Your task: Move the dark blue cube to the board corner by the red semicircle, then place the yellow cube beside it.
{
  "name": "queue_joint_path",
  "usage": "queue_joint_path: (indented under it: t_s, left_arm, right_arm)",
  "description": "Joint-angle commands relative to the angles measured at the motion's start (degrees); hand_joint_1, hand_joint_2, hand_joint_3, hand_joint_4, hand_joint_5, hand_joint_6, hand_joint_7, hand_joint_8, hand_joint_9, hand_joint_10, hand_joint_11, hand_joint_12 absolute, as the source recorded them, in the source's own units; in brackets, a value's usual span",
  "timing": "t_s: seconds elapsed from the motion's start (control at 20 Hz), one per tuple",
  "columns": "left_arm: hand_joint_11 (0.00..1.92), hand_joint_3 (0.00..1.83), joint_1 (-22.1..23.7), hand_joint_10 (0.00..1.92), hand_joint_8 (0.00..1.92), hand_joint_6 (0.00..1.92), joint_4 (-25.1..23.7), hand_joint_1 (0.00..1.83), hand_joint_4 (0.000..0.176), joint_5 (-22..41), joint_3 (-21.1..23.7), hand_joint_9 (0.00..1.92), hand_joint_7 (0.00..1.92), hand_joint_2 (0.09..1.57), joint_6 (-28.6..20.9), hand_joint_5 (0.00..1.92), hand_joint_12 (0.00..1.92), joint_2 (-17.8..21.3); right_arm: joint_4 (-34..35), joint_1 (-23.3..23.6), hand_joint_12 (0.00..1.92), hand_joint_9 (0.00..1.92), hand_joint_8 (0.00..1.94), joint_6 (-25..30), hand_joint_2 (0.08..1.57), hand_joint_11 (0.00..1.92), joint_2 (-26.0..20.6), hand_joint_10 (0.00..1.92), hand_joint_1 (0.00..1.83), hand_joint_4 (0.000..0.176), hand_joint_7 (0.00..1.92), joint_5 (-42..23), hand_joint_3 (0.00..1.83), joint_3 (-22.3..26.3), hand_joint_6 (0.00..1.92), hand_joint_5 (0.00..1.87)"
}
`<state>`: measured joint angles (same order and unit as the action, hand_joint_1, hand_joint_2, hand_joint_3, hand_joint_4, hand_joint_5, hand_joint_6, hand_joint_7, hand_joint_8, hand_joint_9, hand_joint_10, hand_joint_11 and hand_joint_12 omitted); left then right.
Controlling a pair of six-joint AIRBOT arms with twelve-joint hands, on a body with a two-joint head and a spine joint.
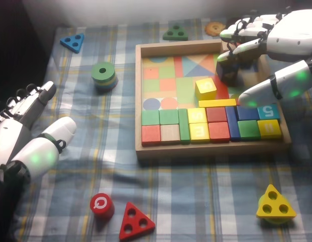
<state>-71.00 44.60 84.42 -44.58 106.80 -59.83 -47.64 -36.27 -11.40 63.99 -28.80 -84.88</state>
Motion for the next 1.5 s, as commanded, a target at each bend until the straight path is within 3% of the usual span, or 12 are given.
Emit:
queue_joint_path:
  t_s: [0.0, 0.15, 0.25, 0.45, 0.5, 0.65, 0.7, 0.75, 0.8, 0.9, 1.35, 1.45]
  left_arm:
    - [0.0, 0.0, 0.0, 0.01, 0.0, 0.0, -2.6, 0.0, 0.053, 6.4, -0.1, 0.09, 0.13, 1.37, -0.2, 0.15, 0.0, 0.0]
    - [0.0, 0.0, 0.0, 0.0, 0.0, 0.01, -2.6, 0.0, 0.042, 6.4, 0.0, 0.09, 0.13, 1.38, -0.2, 0.16, 0.0, 0.1]
    - [0.0, 0.0, 0.0, 0.0, 0.0, 0.01, -2.6, 0.0, 0.037, 6.3, 0.0, 0.08, 0.13, 1.37, -0.2, 0.16, 0.0, 0.1]
    - [0.0, 0.01, 0.0, 0.01, 0.01, 0.01, -2.6, 0.0, 0.014, 6.3, 0.0, 0.1, 0.15, 1.38, -0.2, 0.17, 0.0, 0.1]
    - [0.0, 0.0, 0.0, 0.01, 0.01, 0.01, -2.6, 0.0, 0.031, 6.2, 0.0, 0.1, 0.15, 1.38, -0.2, 0.17, 0.0, 0.1]
    - [0.0, 0.0, -0.1, 0.01, 0.0, 0.01, -2.5, 0.0, 0.028, 6.3, 0.1, 0.1, 0.15, 1.37, -0.2, 0.17, 0.0, 0.1]
    - [0.0, 0.0, -0.1, 0.0, 0.0, 0.0, -2.5, 0.0, 0.039, 6.3, 0.1, 0.09, 0.14, 1.37, -0.2, 0.16, 0.0, 0.1]
    - [0.0, 0.0, -0.1, 0.0, 0.0, 0.0, -2.5, 0.0, 0.039, 6.3, 0.1, 0.09, 0.14, 1.37, -0.2, 0.16, 0.0, 0.1]
    - [0.0, 0.0, -0.1, 0.0, 0.0, 0.0, -2.5, 0.0, 0.033, 6.3, 0.1, 0.09, 0.14, 1.37, -0.2, 0.16, 0.0, 0.1]
    - [0.0, 0.0, -0.1, 0.01, 0.0, 0.01, -2.4, 0.0, 0.026, 6.2, 0.1, 0.1, 0.14, 1.37, -0.2, 0.17, 0.0, 0.1]
    - [0.0, 0.0, -0.3, 0.01, 0.01, 0.0, -2.1, 0.0, 0.037, 6.2, 0.1, 0.1, 0.14, 1.38, -0.2, 0.17, 0.0, 0.0]
    - [0.0, 0.0, -0.3, 0.01, 0.01, 0.01, -2.1, 0.0, 0.028, 6.2, 0.0, 0.1, 0.14, 1.38, -0.2, 0.17, 0.0, 0.0]
  right_arm:
    - [2.4, 0.6, 0.0, 0.0, 0.0, -0.8, 0.87, 0.0, -0.3, 0.0, 0.0, 0.095, 0.01, -3.3, 0.0, 0.3, 0.0, 0.38]
    - [2.8, 0.6, 0.0, 0.0, 0.0, -2.1, 0.89, 0.0, -2.2, 0.0, 0.0, 0.101, 0.01, -2.1, 0.0, 1.4, 0.01, 0.41]
    - [2.9, 0.6, 0.0, 0.0, 0.0, -2.5, 0.89, 0.0, -3.5, 0.0, 0.0, 0.066, 0.01, -1.0, 0.0, 2.1, 0.01, 0.41]
    - [3.1, 0.5, 0.0, 0.0, 0.0, -3.5, 0.9, 0.0, -5.7, 0.0, 0.0, 0.063, 0.0, 0.4, 0.0, 3.4, 0.0, 0.4]
    - [3.2, 0.5, 0.0, 0.0, 0.0, -3.6, 0.9, 0.0, -5.8, 0.0, 0.0, 0.032, 0.0, 0.7, 0.0, 3.4, 0.01, 0.42]
    - [4.7, 0.5, 0.0, 0.0, 0.0, -5.3, 0.93, 0.0, -5.8, 0.0, 0.0, 0.01, 0.0, 1.1, 0.01, 3.3, 0.0, 0.4]
    - [6.0, 0.5, 0.0, 0.0, 0.0, -6.6, 0.94, 0.0, -5.8, 0.0, 0.0, 0.04, 0.0, 1.1, 0.02, 3.2, 0.0, 0.39]
    - [7.4, 0.5, 0.0, 0.0, 0.0, -7.9, 0.94, 0.0, -5.8, 0.0, 0.0, 0.04, 0.0, 1.1, 0.02, 3.1, 0.0, 0.39]
    - [9.2, 0.5, 0.0, 0.0, 0.0, -9.0, 0.94, 0.0, -5.8, 0.0, 0.0, 0.061, 0.0, 1.1, 0.02, 3.1, 0.0, 0.39]
    - [10.5, 0.5, 0.0, 0.0, 0.0, -9.4, 0.95, 0.0, -5.8, 0.0, 0.0, 0.0, 0.0, 0.6, 0.02, 3.2, 0.0, 0.37]
    - [13.4, 0.6, 0.0, 0.0, 0.0, -9.4, 0.96, 0.0, -8.7, 0.0, 0.0, 0.0, 0.0, -4.2, 0.02, 7.7, 0.0, 0.36]
    - [13.4, 0.6, 0.0, 0.0, 0.0, -9.4, 0.96, 0.0, -9.0, 0.0, 0.0, 0.0, 0.0, -5.8, 0.01, 9.1, 0.0, 0.35]
